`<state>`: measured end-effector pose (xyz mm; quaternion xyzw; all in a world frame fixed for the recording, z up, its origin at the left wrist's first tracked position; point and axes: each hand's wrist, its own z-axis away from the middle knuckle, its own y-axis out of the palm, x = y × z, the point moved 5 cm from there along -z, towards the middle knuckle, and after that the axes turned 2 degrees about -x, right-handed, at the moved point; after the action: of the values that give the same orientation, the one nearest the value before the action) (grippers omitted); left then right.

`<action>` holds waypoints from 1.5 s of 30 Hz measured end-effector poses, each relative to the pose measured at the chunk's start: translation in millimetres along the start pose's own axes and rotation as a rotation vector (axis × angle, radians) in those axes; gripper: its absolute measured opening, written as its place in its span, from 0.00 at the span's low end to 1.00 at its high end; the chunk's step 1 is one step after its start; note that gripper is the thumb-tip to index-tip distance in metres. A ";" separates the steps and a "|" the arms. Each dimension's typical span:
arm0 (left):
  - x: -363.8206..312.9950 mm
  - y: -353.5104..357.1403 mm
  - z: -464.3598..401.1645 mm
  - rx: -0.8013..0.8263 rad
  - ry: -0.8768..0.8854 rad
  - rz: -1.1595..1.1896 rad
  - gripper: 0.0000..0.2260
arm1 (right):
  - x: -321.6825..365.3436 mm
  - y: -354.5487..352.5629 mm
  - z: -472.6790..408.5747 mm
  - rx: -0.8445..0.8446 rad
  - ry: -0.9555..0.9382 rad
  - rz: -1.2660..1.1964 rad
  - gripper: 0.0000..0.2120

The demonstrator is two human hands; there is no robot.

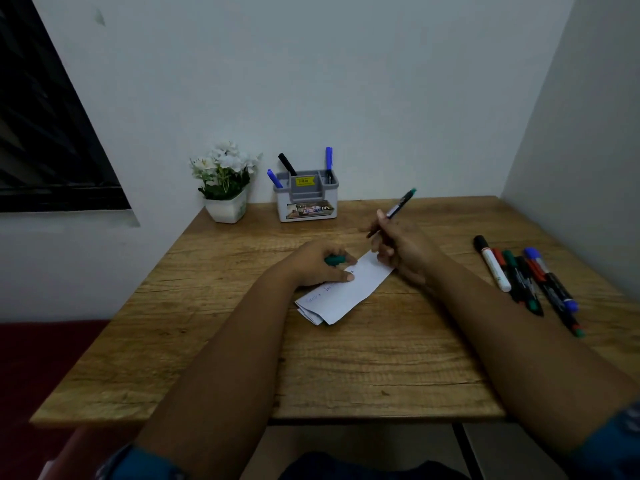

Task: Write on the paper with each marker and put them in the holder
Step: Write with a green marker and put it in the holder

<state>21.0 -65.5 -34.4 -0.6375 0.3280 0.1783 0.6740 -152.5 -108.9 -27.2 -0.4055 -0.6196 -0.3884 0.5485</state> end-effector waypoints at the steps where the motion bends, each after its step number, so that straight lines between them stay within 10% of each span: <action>1: 0.1 0.0 -0.4 0.003 -0.006 0.000 0.17 | 0.6 3.4 0.1 0.001 -0.021 0.086 0.19; 20: 1.5 -1.7 -1.1 0.025 -0.066 -0.086 0.21 | -3.1 8.3 -0.2 0.093 -0.161 0.652 0.06; 45: -1.6 -2.3 2.3 0.019 -0.061 -0.094 0.20 | -5.3 -0.2 -3.9 0.007 -0.158 0.610 0.04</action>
<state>21.9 -63.3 -31.7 -0.6399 0.2788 0.1626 0.6974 -150.9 -113.1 -32.1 -0.5998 -0.5115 -0.1712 0.5910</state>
